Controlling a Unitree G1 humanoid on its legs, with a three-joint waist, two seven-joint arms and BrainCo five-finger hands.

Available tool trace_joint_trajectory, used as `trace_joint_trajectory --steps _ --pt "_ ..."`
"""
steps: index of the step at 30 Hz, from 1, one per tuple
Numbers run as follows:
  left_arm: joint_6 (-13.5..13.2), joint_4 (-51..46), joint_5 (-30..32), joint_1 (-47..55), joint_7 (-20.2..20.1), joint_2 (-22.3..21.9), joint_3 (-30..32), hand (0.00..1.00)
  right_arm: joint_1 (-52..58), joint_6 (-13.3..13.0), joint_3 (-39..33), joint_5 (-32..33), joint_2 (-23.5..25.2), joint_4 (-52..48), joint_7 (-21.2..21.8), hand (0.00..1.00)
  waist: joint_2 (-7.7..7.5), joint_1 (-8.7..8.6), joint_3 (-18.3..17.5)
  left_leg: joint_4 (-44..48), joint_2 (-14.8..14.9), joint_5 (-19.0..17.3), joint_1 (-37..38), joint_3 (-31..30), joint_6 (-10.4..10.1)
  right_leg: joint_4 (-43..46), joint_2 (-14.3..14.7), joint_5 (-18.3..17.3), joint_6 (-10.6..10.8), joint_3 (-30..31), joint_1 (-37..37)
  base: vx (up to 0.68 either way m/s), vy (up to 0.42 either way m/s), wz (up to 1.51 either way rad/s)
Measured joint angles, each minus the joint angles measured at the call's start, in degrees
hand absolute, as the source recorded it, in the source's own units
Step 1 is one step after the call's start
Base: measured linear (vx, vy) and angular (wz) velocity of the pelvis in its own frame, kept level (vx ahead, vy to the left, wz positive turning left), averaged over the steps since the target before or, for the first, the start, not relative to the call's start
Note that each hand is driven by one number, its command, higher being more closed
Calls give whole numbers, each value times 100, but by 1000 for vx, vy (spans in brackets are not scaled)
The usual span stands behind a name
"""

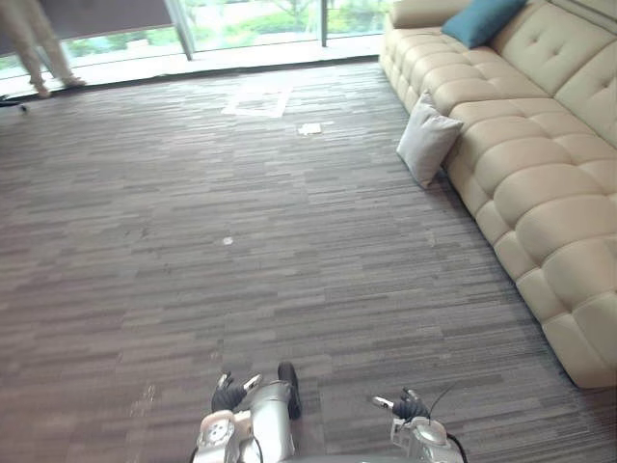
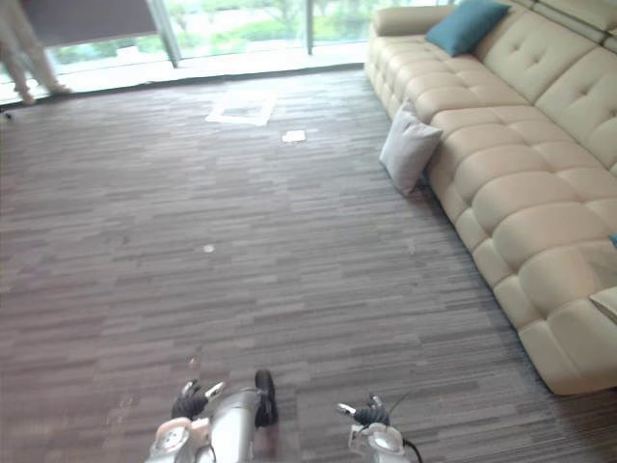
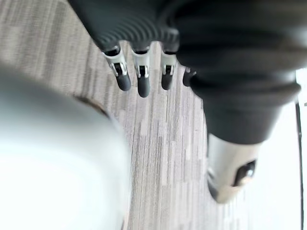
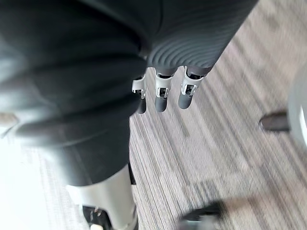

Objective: Pick up cushions and gather them together orderly.

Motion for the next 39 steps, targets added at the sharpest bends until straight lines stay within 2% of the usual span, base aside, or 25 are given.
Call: trace_joint_trajectory --steps 1,4,6,7,9,11,12,14,15,16,17,19,20,21,22,23,24,26,29,32,34,36,37,38,39 --pt "2 42 18 0 -7 75 -10 0 54 -13 43 -2 44 0 -3 0 -157 -1 -103 180 -81 -179 43 132 337 602 -162 231 317 192 -252 852 463 -26" --pt "67 318 22 -125 54 338 -169 0 81 -44 -105 -12 35 -4 -16 0 -433 -62 -10 -2 -588 -922 1076 292 373 4175 -492 1531 1317 599 -1570 707 382 -6" --pt "147 460 30 -141 70 348 -175 0 99 -87 -114 -17 22 -125 8 0 -404 -142 38 -274 -697 -1115 1747 290 359 5107 -502 1492 1194 411 -1965 530 220 -1" --pt "167 544 39 -119 75 339 -243 0 149 -131 -114 -26 14 -301 26 0 -316 -229 8 -688 -745 -1223 2347 285 367 5388 -472 1266 895 -22 -2402 775 245 1" --pt "168 609 49 -114 67 299 -283 0 209 -185 -139 -31 1 -516 45 0 -234 -282 -25 -1108 -761 -1323 2883 267 290 5147 -421 1008 725 -543 -3087 605 158 6" --pt "178 807 82 -226 46 286 -343 0 189 -209 -254 -29 -123 -616 63 0 -179 -365 25 -1606 -769 -1320 3587 136 296 3513 -201 771 541 -1209 -3772 549 57 38" --pt "179 823 85 -231 45 275 -356 0 189 -208 -266 -30 -149 -614 64 0 -166 -387 33 -1698 -768 -1331 3703 95 276 3187 -159 821 497 -1271 -3802 657 9 67" --pt "184 816 141 -186 15 206 -407 0 225 -131 -360 -31 -196 -608 53 0 -132 -518 55 -2126 -795 -1507 4355 -150 13 1303 60 1549 260 -1491 -3913 856 -67 79" --pt "181 813 142 -146 9 206 -408 0 250 -120 -361 -27 -202 -608 53 0 -138 -523 53 -2165 -810 -1544 4464 -192 -20 1158 70 1642 197 -1495 -3926 760 -101 63" --pt "179 791 143 -130 -1 212 -406 0 310 -128 -365 6 -196 -640 55 0 -170 -549 50 -2164 -850 -1620 4683 -332 -104 1152 81 2067 -179 -1398 -3941 800 -166 49" --pt "190 824 155 -87 -14 74 -404 0 296 -135 -322 -30 -320 -680 83 0 61 -598 -72 -1902 -634 -1623 4813 -533 -123 1886 92 2012 -358 -1439 -4032 642 -140 42" --pt "193 832 235 -79 -17 -70 -405 0 281 -131 -323 -61 -431 -711 108 0 267 -588 -108 -1128 -417 -1620 4567 -674 -126 2193 190 1562 -357 -1549 -3983 689 -198 18" --pt "194 822 255 -79 -18 -154 -382 0 281 -130 -352 -70 -475 -743 107 0 390 -589 -107 -322 -271 -1525 4260 -761 -271 2279 275 1331 -378 -1584 -3907 890 -272 0" --pt "232 791 255 -140 -27 -171 -281 0 238 -113 -331 -71 -533 -749 100 0 531 -595 -42 1142 -57 -929 3652 -943 -569 2178 469 1125 -415 -1557 -3629 837 -211 -24" --pt "243 773 251 -123 -27 -187 -179 0 179 -83 -298 -69 -569 -690 94 0 556 -564 24 2203 158 -763 3191 -961 -731 1972 629 1050 -475 -1462 -3329 673 -135 -44" --pt "242 723 252 -129 -21 -176 -98 0 145 -69 -292 -29 -547 -648 79 0 605 -561 66 3079 406 -841 2800 -791 -681 1707 777 1007 -511 -1394 -2902 779 -140 -62" --pt "233 567 248 -114 -16 -77 -97 0 156 -55 -183 13 -460 -626 64 0 388 -532 208 3705 607 -1054 2275 -528 -398 1153 883 957 -546 -1194 -2055 626 -125 -52" --pt "216 465 227 -75 -13 7 -111 0 186 -57 -192 100 -332 -583 60 0 249 -509 158 3437 664 -1242 1874 -272 -296 772 878 964 -535 -1023 -1628 535 -90 -55" --pt "116 288 121 -16 1 10 -81 0 167 -47 -52 181 -189 -576 16 0 170 -289 129 1703 415 -1355 708 -286 -24 181 790 865 -385 -417 -922 507 46 -83" --pt "12 180 -6 32 33 -80 112 0 116 -43 -15 176 -164 -427 -35 0 143 -194 147 -373 22 -810 431 -687 -297 199 526 384 -95 149 -597 488 238 -94" --pt "-3 104 -86 94 42 -82 141 0 144 -22 20 156 -127 -423 -38 0 93 -167 93 -302 90 -455 397 -732 -269 291 409 -15 -27 526 -384 570 432 -117" --pt "4 67 -94 140 37 45 144 0 321 -6 54 155 -18 -388 -43 0 -210 -95 -190 53 -51 -422 447 -412 -243 616 116 -130 26 959 -453 592 425 -137" --pt "26 105 -94 123 52 96 254 0 319 5 236 146 83 -343 -13 0 -362 -18 -233 85 -69 -494 649 -118 -51 1586 -21 18 286 1096 -904 580 426 -123" --pt "52 212 -87 86 70 171 276 0 321 -4 292 117 76 -371 4 0 -423 -36 -217 40 -107 -679 915 140 28 2728 -124 426 716 1088 -1466 580 426 -115" --pt "78 296 -87 48 83 210 275 0 324 -9 260 113 72 -399 0 0 -430 -71 -179 9 -154 -796 1096 206 60 3330 -184 749 897 1021 -1739 640 492 -74"
